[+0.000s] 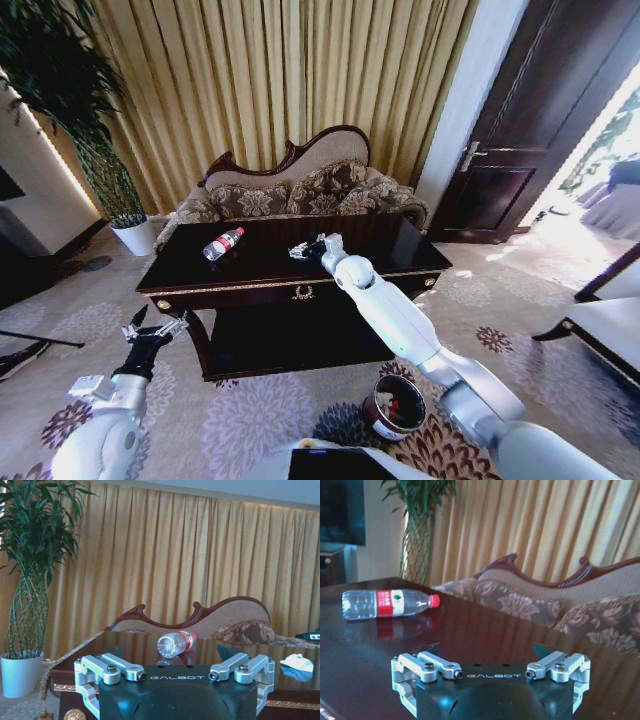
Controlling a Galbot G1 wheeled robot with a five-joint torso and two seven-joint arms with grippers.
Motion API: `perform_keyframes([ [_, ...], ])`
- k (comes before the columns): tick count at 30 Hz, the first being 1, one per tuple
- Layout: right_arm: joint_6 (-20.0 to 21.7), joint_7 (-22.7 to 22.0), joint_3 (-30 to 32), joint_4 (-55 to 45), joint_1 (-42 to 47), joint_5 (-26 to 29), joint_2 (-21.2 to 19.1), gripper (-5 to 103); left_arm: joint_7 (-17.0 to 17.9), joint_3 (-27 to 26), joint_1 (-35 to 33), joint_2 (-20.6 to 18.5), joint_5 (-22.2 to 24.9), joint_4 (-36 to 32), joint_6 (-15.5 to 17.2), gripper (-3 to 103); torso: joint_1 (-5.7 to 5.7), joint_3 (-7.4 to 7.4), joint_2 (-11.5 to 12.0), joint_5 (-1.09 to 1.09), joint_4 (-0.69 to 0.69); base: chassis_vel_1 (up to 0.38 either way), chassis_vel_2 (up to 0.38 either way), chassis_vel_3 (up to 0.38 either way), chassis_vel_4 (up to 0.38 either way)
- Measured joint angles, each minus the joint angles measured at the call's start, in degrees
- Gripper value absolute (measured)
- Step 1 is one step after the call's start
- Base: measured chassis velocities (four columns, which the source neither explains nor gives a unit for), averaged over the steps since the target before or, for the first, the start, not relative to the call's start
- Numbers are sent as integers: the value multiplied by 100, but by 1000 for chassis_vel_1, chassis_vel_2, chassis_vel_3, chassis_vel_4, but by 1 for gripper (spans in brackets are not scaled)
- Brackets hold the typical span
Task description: Move to the front of the table and place the trash on the table into the trash bin.
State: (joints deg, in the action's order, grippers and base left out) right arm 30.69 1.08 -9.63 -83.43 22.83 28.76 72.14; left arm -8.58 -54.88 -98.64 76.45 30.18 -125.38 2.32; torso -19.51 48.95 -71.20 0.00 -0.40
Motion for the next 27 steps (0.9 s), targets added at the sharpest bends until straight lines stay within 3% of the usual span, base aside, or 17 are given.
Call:
perform_keyframes([
  [2,365,0,-157,75,-185,237,1,100,-5,0,3,19,-3,18,-8,100,0,0,-1,0,0,0,0,0,0],
  [5,535,-30,-295,160,-307,379,37,100,-14,-3,6,36,-4,41,-16,100,0,0,0,0,-1,0,0,0,0],
  [20,393,-139,-525,1244,-722,299,716,100,-15,-46,11,88,-5,112,-120,100,0,0,0,0,0,0,0,0,0],
  [27,379,-133,-500,1577,-851,231,711,100,-19,-56,-4,115,-5,112,-141,100,0,0,0,1,-1,0,0,0,0],
])
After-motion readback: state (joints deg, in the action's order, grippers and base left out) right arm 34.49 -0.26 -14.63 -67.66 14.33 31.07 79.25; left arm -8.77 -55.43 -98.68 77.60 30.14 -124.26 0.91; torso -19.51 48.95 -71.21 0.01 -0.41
